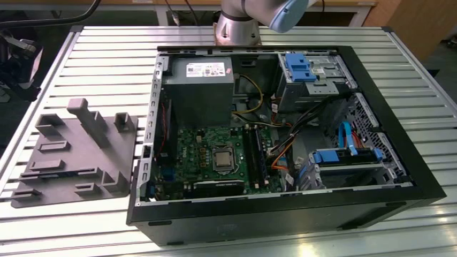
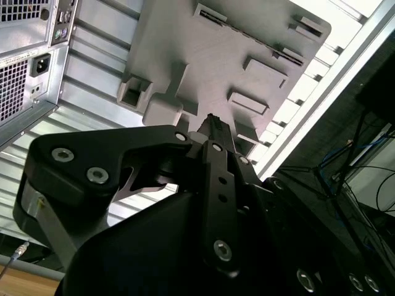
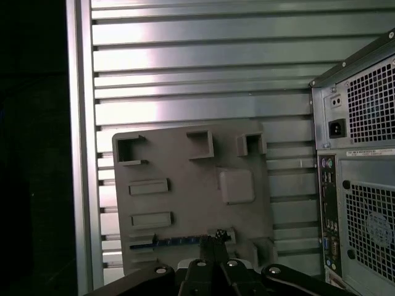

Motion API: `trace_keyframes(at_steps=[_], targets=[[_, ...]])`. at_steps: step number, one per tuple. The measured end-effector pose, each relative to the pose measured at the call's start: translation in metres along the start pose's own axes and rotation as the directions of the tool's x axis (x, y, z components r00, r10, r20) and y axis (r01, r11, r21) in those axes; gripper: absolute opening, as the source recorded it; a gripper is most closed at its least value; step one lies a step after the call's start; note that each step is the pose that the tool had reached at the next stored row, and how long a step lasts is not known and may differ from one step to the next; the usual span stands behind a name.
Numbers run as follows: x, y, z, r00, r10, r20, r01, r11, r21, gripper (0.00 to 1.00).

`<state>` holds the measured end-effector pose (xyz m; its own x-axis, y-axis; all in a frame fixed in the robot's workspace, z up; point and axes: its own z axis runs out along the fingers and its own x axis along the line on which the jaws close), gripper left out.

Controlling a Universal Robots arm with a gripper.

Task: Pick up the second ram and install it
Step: 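Reach for the second ram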

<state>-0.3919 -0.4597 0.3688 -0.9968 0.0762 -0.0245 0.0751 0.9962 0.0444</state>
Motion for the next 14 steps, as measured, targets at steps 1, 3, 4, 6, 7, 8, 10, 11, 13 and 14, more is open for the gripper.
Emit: trace_keyframes(at_steps=[1, 3, 4, 6, 7, 8, 10, 11, 13, 14], targets=[[0.0004, -0.0002, 0.0002, 1.0000, 0.000, 0.0000, 0.000, 1.0000, 0.0000, 0.11], [0.0011, -0.0007, 0.0005, 1.0000, 0.000, -0.0001, 0.000, 1.0000, 0.0000, 0.11], [0.0015, -0.0010, 0.0007, 1.0000, 0.000, -0.0001, 0.000, 1.0000, 0.0000, 0.11], [0.0024, -0.0017, 0.0012, 1.0000, 0.000, -0.0001, 0.000, 1.0000, 0.0000, 0.11], [0.0029, -0.0020, 0.0014, 1.0000, 0.000, -0.0001, 0.000, 1.0000, 0.0000, 0.11], [0.0036, -0.0025, 0.0016, 1.0000, 0.000, -0.0001, 0.000, 1.0000, 0.0001, 0.11], [0.0043, -0.0029, 0.0021, 1.0000, 0.000, 0.0000, 0.000, 1.0000, 0.0000, 0.11], [0.0047, -0.0032, 0.0024, 1.0000, 0.000, 0.0000, 0.000, 1.0000, 0.0000, 0.11], [0.0055, -0.0037, 0.0029, 1.0000, 0.000, -0.0001, 0.000, 1.0000, 0.0000, 0.11], [0.0059, -0.0041, 0.0031, 1.0000, 0.000, -0.0001, 0.000, 1.0000, 0.0001, 0.11]])
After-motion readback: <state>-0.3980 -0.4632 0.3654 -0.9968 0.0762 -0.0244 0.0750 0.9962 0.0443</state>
